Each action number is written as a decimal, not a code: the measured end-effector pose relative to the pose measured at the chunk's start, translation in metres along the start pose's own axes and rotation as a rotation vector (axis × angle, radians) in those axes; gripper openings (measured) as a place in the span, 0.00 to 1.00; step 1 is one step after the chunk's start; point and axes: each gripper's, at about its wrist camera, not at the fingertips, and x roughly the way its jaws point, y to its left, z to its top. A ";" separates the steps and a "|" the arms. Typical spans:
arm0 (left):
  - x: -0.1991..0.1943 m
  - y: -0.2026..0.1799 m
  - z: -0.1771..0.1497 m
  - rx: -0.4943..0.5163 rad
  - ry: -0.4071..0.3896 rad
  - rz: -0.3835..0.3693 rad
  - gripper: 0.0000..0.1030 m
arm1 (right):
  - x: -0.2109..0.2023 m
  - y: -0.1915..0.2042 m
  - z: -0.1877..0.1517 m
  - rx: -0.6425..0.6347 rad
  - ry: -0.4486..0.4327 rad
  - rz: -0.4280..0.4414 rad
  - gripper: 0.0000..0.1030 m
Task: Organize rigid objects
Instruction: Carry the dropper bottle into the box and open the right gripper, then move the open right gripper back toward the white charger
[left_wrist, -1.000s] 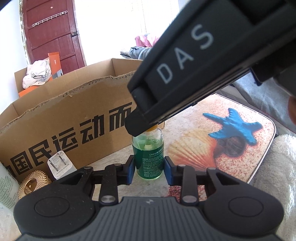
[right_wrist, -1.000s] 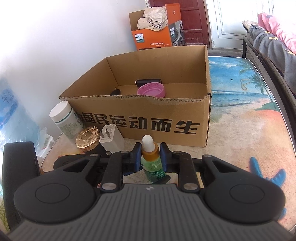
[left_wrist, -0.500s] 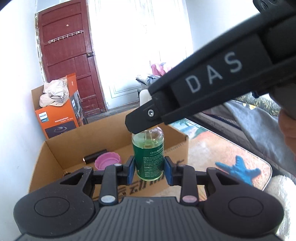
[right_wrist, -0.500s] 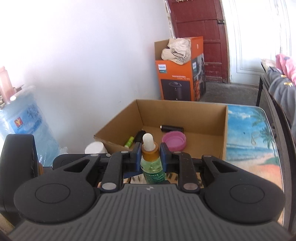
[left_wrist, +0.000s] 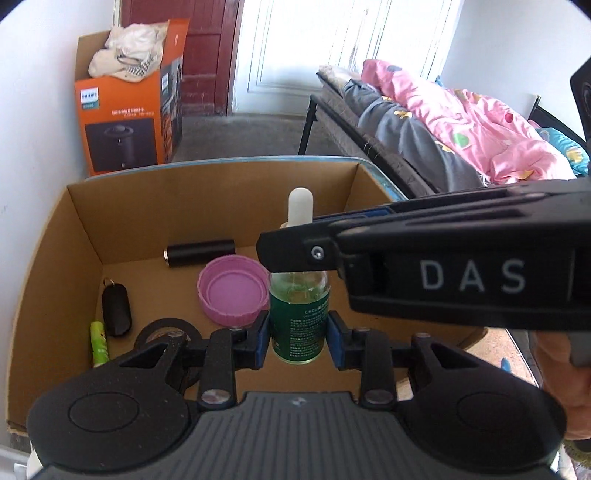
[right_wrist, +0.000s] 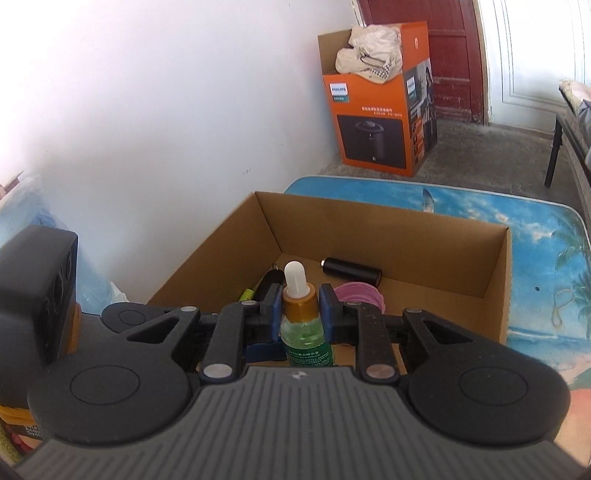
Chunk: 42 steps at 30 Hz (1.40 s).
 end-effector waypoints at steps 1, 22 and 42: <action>0.002 0.005 0.000 -0.014 0.015 -0.002 0.32 | 0.010 -0.005 -0.002 0.015 0.020 0.005 0.19; 0.004 0.019 -0.009 -0.045 0.024 -0.013 0.48 | 0.071 -0.013 -0.018 0.046 0.188 0.022 0.26; -0.093 -0.022 -0.093 0.108 -0.164 -0.068 0.85 | -0.107 0.009 -0.097 0.203 -0.170 0.069 0.42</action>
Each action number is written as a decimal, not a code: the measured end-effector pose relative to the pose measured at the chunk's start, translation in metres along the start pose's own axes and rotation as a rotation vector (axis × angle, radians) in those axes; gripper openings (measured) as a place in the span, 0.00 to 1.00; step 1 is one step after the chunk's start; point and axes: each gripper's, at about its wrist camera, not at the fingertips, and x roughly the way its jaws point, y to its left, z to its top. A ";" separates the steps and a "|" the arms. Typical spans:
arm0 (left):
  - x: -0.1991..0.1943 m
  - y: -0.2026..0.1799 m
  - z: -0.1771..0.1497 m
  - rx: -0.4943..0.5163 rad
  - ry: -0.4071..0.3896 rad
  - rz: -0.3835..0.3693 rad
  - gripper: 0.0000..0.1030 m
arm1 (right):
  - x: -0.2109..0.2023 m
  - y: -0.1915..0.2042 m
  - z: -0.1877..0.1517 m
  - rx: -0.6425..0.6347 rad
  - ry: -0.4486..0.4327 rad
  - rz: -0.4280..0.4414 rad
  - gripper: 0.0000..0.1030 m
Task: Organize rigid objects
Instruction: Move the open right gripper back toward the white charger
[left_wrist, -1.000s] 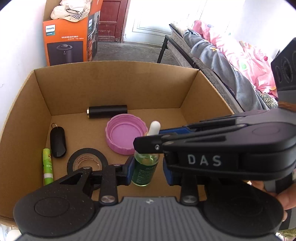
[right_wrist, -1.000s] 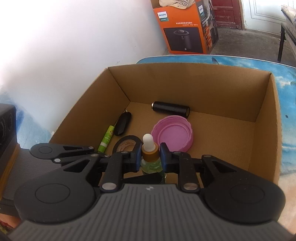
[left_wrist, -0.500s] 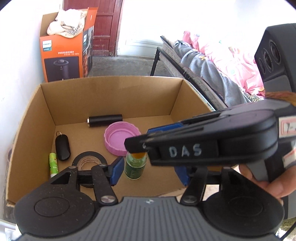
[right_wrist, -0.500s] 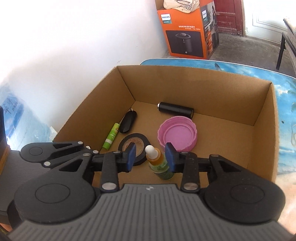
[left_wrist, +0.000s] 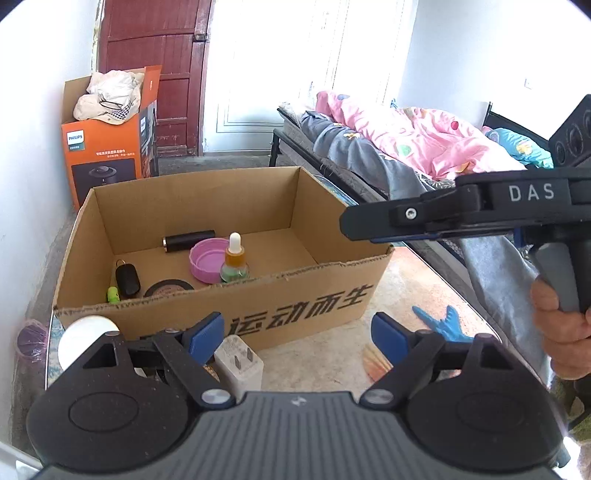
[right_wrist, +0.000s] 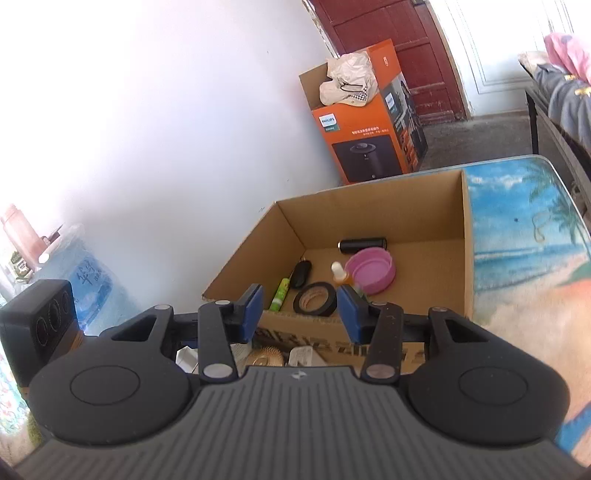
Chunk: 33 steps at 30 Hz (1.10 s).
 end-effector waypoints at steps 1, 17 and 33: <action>0.000 -0.002 -0.007 0.000 -0.009 0.002 0.85 | 0.001 -0.002 -0.010 0.025 0.008 0.007 0.42; 0.046 0.011 -0.057 -0.066 0.022 0.117 0.54 | 0.118 -0.041 -0.063 0.275 0.215 0.081 0.26; 0.056 0.010 -0.056 -0.079 0.011 0.122 0.48 | 0.130 -0.048 -0.063 0.349 0.245 0.063 0.26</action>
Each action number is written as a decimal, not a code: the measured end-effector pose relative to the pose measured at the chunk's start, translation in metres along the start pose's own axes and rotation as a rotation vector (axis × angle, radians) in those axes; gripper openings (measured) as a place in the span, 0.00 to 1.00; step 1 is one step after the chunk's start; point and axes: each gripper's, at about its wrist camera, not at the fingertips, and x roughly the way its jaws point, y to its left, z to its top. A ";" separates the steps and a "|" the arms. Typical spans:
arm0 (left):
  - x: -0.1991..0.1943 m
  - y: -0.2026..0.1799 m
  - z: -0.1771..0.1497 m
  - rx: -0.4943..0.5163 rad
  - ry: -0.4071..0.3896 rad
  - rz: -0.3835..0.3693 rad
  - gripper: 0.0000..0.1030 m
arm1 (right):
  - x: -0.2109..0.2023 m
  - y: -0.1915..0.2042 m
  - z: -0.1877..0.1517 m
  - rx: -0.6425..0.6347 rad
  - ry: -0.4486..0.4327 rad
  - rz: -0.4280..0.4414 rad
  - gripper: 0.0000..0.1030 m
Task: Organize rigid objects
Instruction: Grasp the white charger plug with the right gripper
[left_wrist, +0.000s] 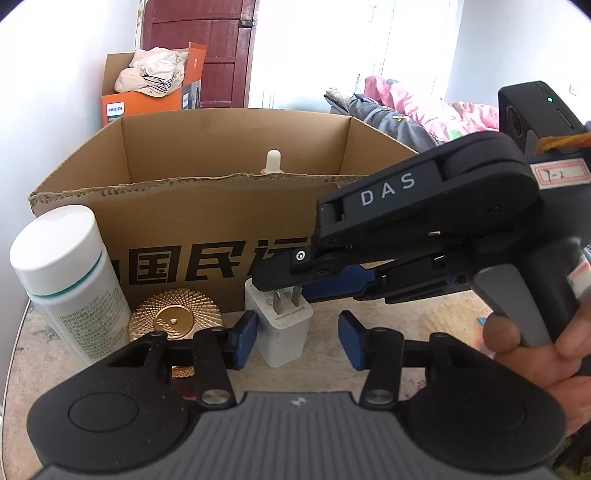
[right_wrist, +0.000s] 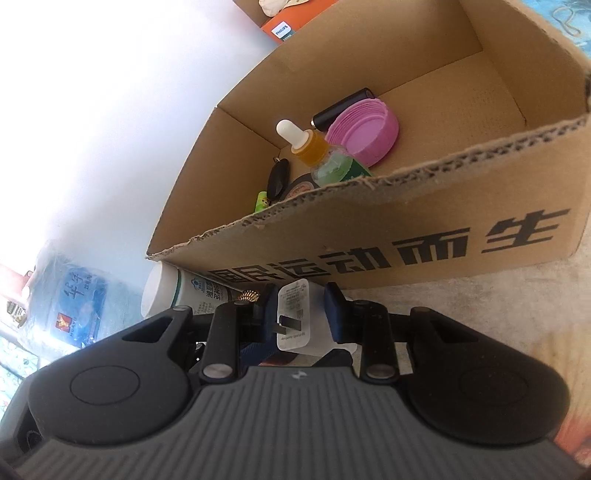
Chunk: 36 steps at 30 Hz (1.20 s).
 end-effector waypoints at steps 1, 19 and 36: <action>-0.001 -0.002 -0.001 0.005 0.002 -0.012 0.48 | -0.003 -0.001 -0.001 0.004 -0.003 -0.006 0.26; -0.014 -0.038 -0.025 0.103 0.022 -0.200 0.44 | -0.082 -0.031 -0.058 0.160 -0.099 -0.041 0.28; 0.001 -0.051 -0.025 0.176 0.034 -0.098 0.34 | -0.074 -0.027 -0.055 0.130 -0.111 -0.104 0.28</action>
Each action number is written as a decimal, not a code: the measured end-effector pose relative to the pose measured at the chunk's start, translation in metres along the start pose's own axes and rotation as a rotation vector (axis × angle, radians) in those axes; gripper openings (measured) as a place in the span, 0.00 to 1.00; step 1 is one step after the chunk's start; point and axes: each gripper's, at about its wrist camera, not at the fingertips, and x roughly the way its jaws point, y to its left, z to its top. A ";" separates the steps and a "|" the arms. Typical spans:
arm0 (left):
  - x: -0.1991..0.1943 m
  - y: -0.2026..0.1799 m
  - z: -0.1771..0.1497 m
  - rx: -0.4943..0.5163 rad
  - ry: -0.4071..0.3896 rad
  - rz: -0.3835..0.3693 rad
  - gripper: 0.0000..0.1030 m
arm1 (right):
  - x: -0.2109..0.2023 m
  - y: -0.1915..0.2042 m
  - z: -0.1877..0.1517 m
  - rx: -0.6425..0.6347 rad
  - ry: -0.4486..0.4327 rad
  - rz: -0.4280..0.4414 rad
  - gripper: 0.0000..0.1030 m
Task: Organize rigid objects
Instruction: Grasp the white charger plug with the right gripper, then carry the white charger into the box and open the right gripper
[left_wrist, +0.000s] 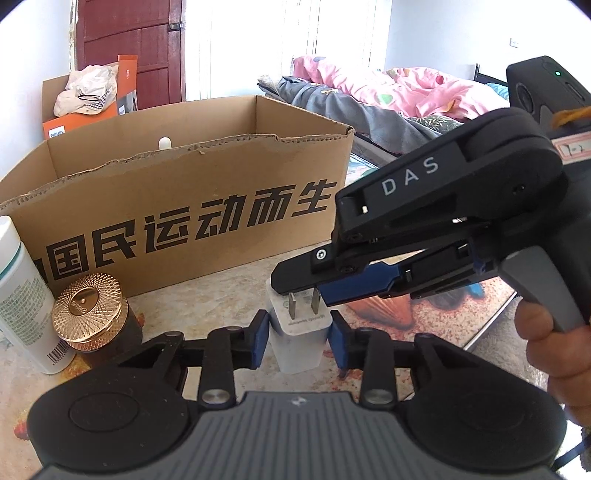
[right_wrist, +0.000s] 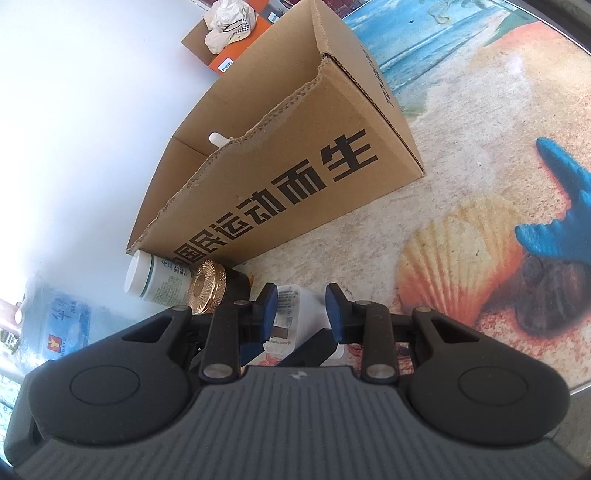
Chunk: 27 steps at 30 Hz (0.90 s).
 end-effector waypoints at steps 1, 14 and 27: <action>0.000 0.000 0.000 -0.002 0.000 0.004 0.33 | 0.001 0.000 0.000 0.000 0.001 0.003 0.28; -0.005 0.002 0.003 -0.035 -0.011 0.031 0.27 | 0.001 0.004 -0.004 -0.021 -0.006 0.007 0.27; -0.066 0.004 0.066 -0.002 -0.189 0.089 0.27 | -0.048 0.071 0.027 -0.192 -0.132 0.101 0.27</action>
